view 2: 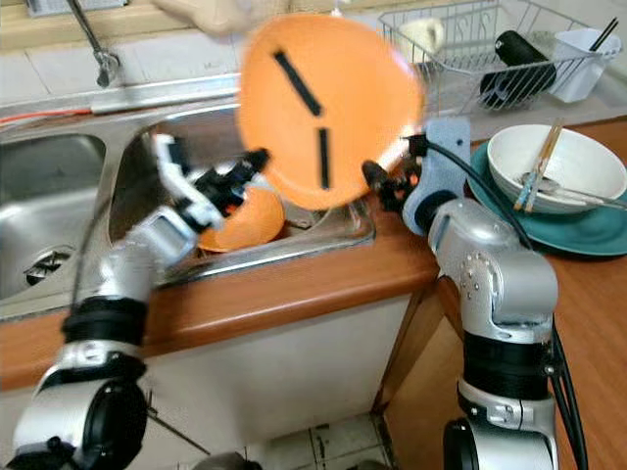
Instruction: Kitchen organization
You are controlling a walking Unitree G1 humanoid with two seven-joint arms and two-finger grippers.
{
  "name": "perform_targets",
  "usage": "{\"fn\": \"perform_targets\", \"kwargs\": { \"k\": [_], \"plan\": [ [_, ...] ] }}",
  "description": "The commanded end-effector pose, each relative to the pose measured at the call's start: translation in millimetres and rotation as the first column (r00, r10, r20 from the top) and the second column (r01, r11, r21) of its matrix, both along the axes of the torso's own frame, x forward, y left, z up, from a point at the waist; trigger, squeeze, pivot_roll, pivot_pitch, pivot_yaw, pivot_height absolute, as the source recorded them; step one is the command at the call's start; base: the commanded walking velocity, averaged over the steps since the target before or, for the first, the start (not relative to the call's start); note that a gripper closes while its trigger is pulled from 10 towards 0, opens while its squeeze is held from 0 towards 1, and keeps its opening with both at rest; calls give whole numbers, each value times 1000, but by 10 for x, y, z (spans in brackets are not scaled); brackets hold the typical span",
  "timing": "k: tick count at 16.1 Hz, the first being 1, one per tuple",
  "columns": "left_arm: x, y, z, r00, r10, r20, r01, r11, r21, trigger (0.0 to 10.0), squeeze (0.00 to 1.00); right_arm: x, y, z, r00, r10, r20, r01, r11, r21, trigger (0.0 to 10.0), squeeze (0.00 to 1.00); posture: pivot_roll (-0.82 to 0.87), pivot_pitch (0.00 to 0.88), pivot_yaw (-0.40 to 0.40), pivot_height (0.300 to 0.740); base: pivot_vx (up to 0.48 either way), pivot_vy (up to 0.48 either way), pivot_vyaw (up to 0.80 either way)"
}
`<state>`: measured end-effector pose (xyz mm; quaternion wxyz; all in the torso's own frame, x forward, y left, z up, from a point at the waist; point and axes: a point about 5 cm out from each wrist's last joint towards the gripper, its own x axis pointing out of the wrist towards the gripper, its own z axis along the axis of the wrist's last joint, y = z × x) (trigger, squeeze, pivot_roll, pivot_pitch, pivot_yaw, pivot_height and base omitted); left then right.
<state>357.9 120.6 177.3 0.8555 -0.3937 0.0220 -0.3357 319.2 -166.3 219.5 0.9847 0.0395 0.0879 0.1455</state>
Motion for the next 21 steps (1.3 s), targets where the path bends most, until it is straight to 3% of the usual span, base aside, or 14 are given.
{"fn": "perform_targets", "kwargs": {
  "k": [1,5,7,8,10,13,15,16,17,18,20,21],
  "plan": [
    [-26,153,142,997,61,46,-60,998,-25,0,0,-12,126,149,995,73,69,-73,997,1,10000,0,-44,0,80,740,0,0,0],
    [-154,424,134,980,201,11,-201,979,18,0,0,-53,268,180,981,173,91,-172,985,-18,10000,0,-29,0,75,740,0,0,0],
    [-216,571,71,956,290,-47,-286,955,75,0,0,-89,319,150,971,225,79,-222,974,-52,10000,0,-23,0,74,740,0,0,0],
    [-250,660,0,928,354,-116,-339,931,133,0,0,-105,340,109,966,252,59,-246,965,-93,10000,0,-18,0,70,740,0,0,0],
    [-259,709,-57,907,387,-166,-360,917,172,0,0,-112,354,87,962,270,46,-262,956,-128,10000,0,-15,0,69,740,0,0,0],
    [-211,738,-248,831,442,-337,-369,892,260,0,0,-184,429,39,932,363,-2,-355,910,-213,10000,0,-23,0,72,740,0,0,0],
    [-186,727,-305,801,451,-393,-368,890,271,0,0,-205,440,17,924,382,-19,-376,897,-231,10000,0,-24,0,73,740,0,0,0],
    [-157,722,-349,773,461,-436,-369,885,283,4118,0,-219,450,2,919,394,-28,-388,889,-241,10000,0,-28,0,75,740,0,0,0],
    [-134,717,-369,758,469,-454,-365,881,302,5882,0,-228,457,-6,916,401,-33,-396,884,-249,10000,0,-28,0,75,740,0,0,0],
    [-118,709,-379,749,472,-466,-358,879,314,10000,0,-230,457,-7,914,403,-34,-398,881,-255,10000,0,-33,0,79,740,0,0,0],
    [-86,707,-408,730,478,-488,-348,875,337,10000,0,-233,453,-7,917,397,-32,-391,884,-257,10000,0,-33,0,79,740,0,0,0],
    [-81,708,-408,729,479,-489,-346,874,341,10000,702,-233,451,-7,919,393,-31,-388,885,-257,10000,0,-33,0,79,740,0,0,0]
  ]
}}
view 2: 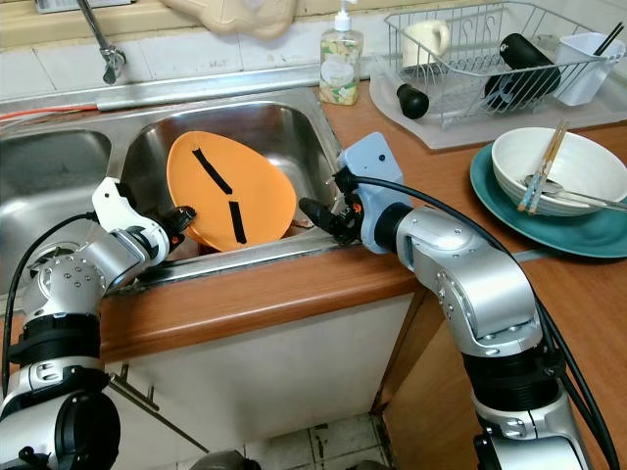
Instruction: Kitchen organization
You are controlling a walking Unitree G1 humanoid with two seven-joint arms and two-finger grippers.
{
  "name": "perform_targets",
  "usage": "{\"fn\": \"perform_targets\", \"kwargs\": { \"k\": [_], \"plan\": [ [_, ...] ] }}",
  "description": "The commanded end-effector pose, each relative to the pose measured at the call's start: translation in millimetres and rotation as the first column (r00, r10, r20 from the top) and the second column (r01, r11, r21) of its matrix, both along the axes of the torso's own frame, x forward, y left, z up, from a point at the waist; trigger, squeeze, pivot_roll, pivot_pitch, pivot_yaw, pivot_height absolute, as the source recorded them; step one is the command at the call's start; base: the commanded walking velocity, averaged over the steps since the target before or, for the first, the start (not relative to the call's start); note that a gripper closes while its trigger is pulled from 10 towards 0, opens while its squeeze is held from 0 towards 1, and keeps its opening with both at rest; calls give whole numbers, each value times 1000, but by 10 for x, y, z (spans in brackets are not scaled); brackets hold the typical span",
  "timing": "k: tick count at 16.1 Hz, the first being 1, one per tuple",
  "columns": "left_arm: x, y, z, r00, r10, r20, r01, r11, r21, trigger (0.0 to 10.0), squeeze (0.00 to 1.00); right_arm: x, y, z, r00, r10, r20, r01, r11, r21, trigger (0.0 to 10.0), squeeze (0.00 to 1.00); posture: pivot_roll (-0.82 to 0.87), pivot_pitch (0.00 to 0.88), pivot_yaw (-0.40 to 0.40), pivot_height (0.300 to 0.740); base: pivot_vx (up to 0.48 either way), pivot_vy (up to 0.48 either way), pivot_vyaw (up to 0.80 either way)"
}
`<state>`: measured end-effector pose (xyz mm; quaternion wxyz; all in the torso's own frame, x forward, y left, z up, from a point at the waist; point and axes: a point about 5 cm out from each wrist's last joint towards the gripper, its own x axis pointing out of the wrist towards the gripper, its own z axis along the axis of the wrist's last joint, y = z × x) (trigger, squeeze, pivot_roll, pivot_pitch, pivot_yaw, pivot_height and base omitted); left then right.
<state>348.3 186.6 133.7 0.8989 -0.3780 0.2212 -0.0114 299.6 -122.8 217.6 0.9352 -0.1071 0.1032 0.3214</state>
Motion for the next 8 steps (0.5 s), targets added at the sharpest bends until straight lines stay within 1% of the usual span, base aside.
{"fn": "perform_targets", "kwargs": {
  "k": [1,2,3,4,5,6,7,8],
  "plan": [
    [31,49,36,1000,18,-10,-18,1000,25,10000,1000,-30,7,19,1000,6,4,-6,1000,0,10000,0,-44,0,86,740,0,0,0],
    [47,52,43,1000,21,-12,-20,1000,21,10000,1000,-26,1,22,1000,1,1,-1,1000,9,10000,0,-44,0,86,740,0,0,0],
    [62,56,50,1000,23,-13,-23,999,23,10000,1000,-15,-9,20,1000,-7,-6,7,1000,14,10000,678,-44,0,85,740,0,0,0],
    [67,58,52,1000,21,-12,-21,999,27,10000,1000,-11,-16,14,1000,-13,-21,13,1000,27,10000,1000,-44,0,85,740,0,0,0],
    [74,62,59,1000,14,-8,-14,999,39,10000,1000,0,-31,8,999,-29,-43,32,998,58,10000,1000,-44,0,85,740,0,0,0],
    [73,58,81,1000,-2,6,1,998,56,10000,1000,10,-32,25,999,-34,-33,36,996,76,10000,1000,-44,0,85,740,0,0,0],
    [66,53,111,999,-32,31,29,994,103,10000,1000,18,-42,39,999,-47,-21,49,996,76,10000,1000,-46,0,88,740,0,0,0],
    [60,49,142,996,-64,68,52,985,167,10000,1000,28,-55,49,998,-64,-11,65,995,76,10000,1000,-46,0,88,740,0,0,0]
  ]
}}
